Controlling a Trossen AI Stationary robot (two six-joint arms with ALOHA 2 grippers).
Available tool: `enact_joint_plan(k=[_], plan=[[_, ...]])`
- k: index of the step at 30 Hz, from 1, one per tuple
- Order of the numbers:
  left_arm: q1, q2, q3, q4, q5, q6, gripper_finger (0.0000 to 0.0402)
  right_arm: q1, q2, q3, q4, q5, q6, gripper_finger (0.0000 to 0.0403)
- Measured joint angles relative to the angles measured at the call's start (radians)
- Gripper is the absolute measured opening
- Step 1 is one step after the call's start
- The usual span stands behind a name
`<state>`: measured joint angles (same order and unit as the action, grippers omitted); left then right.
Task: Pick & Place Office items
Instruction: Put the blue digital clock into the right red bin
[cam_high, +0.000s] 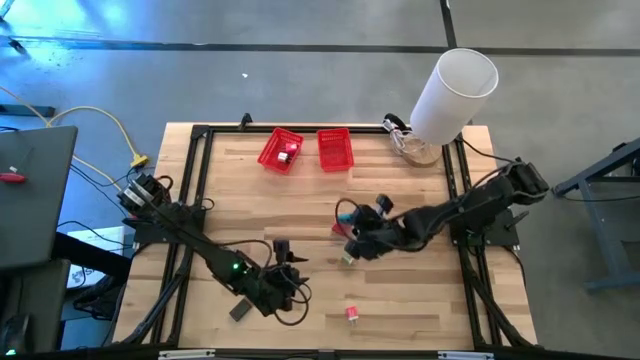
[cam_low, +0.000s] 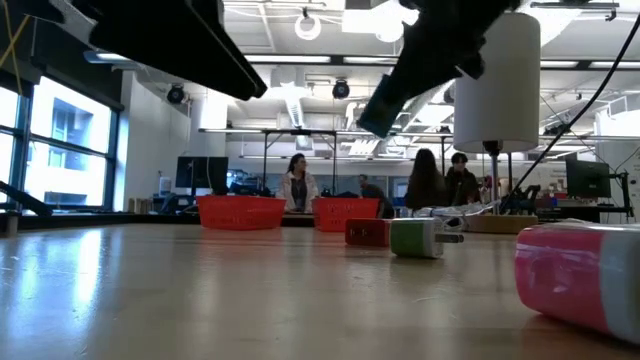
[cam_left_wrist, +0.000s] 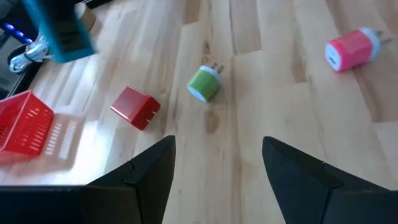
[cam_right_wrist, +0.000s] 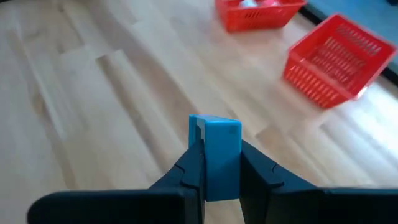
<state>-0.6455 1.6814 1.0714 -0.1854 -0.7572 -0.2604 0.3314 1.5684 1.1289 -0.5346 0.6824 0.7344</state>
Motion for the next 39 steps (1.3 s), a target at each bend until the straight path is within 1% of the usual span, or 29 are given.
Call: enact_joint_plan(k=[4,7,12,17,20,28,34,39], plan=[[-0.020,0.000,0.000,-0.001,0.001,-0.008,0.0231,-0.068,0.000,0.037,-0.017,0.000,-0.039,0.0048],[-0.029,0.000,0.000,-0.002,0.002,-0.050,0.0231,-0.122,0.000,0.058,-0.041,-0.002,-0.062,0.0048],[-0.050,0.000,0.000,-0.002,0.007,-0.128,0.0231,-0.217,0.000,0.065,-0.042,-0.052,-0.093,0.0048],[-0.074,0.000,0.000,-0.002,0.091,-0.188,0.0231,-0.311,0.000,0.065,-0.034,-0.111,-0.129,0.0048],[-0.088,0.000,0.000,-0.005,0.115,-0.225,0.0231,-0.365,0.000,0.073,-0.030,-0.158,-0.142,0.0048],[-0.094,0.000,0.000,-0.006,0.115,-0.248,0.0231,-0.473,0.000,0.171,-0.067,-0.241,-0.229,0.0047],[-0.093,0.000,0.000,-0.043,0.115,-0.272,0.0231,-0.563,0.007,0.243,-0.125,-0.247,-0.272,0.0047],[-0.093,0.000,0.000,-0.055,0.115,-0.272,0.0231,-0.642,0.016,0.273,-0.147,-0.297,-0.294,0.0047]])
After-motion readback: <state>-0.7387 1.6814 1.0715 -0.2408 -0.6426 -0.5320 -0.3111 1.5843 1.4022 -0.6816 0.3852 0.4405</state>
